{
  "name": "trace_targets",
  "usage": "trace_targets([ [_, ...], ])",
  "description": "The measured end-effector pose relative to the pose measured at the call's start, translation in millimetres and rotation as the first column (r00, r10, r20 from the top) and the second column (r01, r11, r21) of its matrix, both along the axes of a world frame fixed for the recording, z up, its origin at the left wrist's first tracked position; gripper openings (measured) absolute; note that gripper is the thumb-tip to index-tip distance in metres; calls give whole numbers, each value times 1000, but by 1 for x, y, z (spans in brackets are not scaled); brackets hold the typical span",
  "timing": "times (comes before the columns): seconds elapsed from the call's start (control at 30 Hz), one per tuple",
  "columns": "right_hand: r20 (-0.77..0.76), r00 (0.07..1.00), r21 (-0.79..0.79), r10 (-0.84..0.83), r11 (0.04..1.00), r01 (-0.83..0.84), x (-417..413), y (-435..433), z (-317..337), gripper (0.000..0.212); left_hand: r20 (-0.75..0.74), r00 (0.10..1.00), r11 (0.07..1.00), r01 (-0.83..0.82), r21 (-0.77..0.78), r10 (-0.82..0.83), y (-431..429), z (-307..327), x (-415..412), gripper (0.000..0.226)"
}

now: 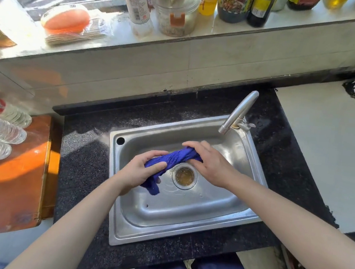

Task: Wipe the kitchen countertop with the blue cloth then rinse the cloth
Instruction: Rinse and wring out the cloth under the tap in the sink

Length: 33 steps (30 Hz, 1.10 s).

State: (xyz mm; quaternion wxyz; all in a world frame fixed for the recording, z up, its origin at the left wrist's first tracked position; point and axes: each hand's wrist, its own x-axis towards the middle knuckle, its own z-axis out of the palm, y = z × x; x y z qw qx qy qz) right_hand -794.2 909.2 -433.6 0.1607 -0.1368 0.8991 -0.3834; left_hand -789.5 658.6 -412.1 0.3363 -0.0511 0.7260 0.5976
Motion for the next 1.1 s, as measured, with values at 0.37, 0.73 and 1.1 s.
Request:
trace_targets([
  [0.37,-413,813,464,411,863,-200,-9,-2,-6,41,-150,898,878,349,-327,-413,-11,-8,-9,40],
  [0.73,181,983,198,26,978,-62,-2,-35,22,50,-546,619,685,-17,-728,-565,-21,-31,-3,31],
  [1.1,552,806,-237,-214,886,398,8,-35,13,48,-515,765,772,-36,-635,-388,-1,-21,15,25],
])
